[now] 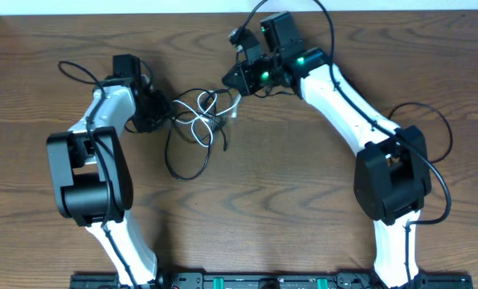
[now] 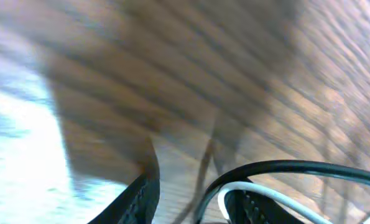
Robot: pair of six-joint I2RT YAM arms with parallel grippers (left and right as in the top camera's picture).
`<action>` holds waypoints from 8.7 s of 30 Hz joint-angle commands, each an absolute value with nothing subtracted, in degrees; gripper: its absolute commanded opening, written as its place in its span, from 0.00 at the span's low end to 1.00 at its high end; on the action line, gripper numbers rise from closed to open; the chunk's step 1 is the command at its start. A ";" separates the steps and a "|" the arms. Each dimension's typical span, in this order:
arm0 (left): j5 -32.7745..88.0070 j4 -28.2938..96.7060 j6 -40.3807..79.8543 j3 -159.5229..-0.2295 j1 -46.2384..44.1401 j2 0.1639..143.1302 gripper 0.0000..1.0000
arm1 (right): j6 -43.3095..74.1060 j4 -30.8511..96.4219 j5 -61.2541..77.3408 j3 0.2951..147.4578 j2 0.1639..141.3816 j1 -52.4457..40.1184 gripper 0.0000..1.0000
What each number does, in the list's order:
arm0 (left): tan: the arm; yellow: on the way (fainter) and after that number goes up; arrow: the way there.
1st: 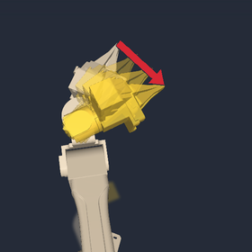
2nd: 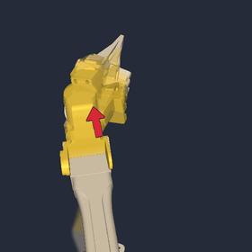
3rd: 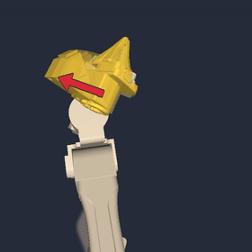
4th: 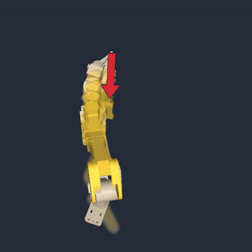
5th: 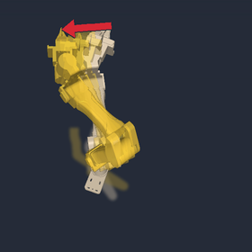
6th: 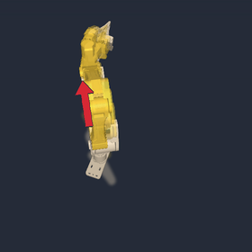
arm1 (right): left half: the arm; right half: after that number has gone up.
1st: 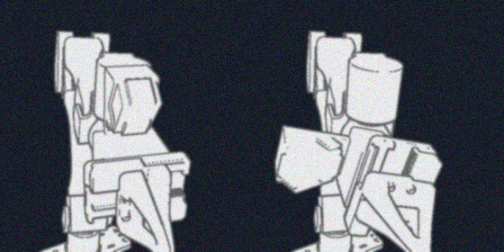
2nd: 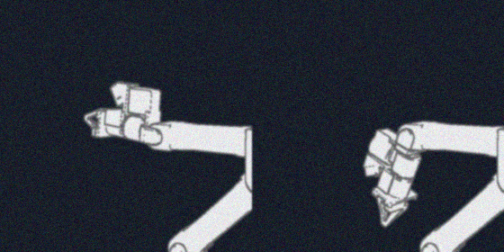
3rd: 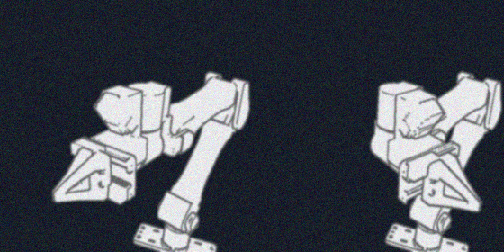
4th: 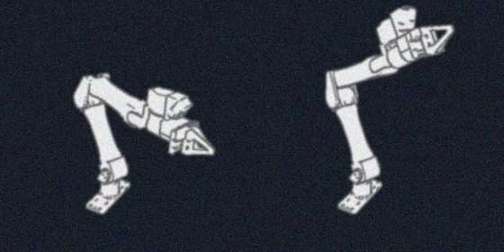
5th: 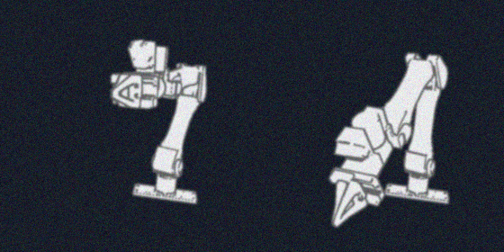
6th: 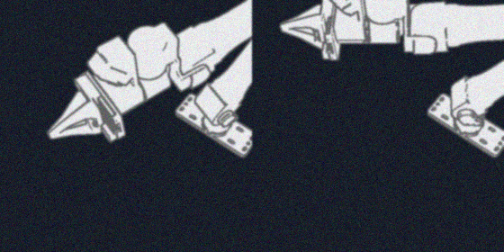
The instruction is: Untangle cables
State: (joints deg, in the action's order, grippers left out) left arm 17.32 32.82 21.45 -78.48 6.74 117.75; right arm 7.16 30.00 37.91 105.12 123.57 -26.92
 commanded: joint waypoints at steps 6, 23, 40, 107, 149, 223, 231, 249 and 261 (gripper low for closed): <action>11.11 35.97 25.87 -76.93 14.31 120.22 0.39 | 5.91 32.14 39.16 105.30 122.02 -23.18 0.01; 22.72 38.15 28.16 -76.71 25.47 120.22 0.40 | 6.37 40.99 21.52 105.27 122.04 -19.42 0.01; 28.95 42.15 23.20 -76.84 25.23 109.38 0.75 | 8.34 40.97 19.62 105.25 122.04 -21.43 0.01; 23.16 23.90 74.28 -76.82 -17.08 115.61 0.08 | 7.81 42.68 20.32 105.25 122.04 -24.43 0.01; 62.15 23.20 67.00 -76.82 8.67 100.16 0.07 | 2.46 48.42 -0.56 105.21 122.04 -24.32 0.01; 73.17 23.97 52.16 -76.82 28.34 100.18 0.07 | 3.66 44.27 -15.77 93.25 122.06 5.76 0.01; 59.86 34.30 47.42 -76.82 27.75 100.18 0.07 | 8.43 44.10 -5.85 93.19 122.06 7.88 0.01; 19.09 43.88 43.72 -76.82 11.14 100.20 0.13 | 4.67 43.16 24.71 93.19 122.06 0.64 0.01; 22.85 43.29 42.00 -77.80 7.20 100.18 0.87 | 4.64 43.05 23.51 93.19 122.06 -3.07 0.50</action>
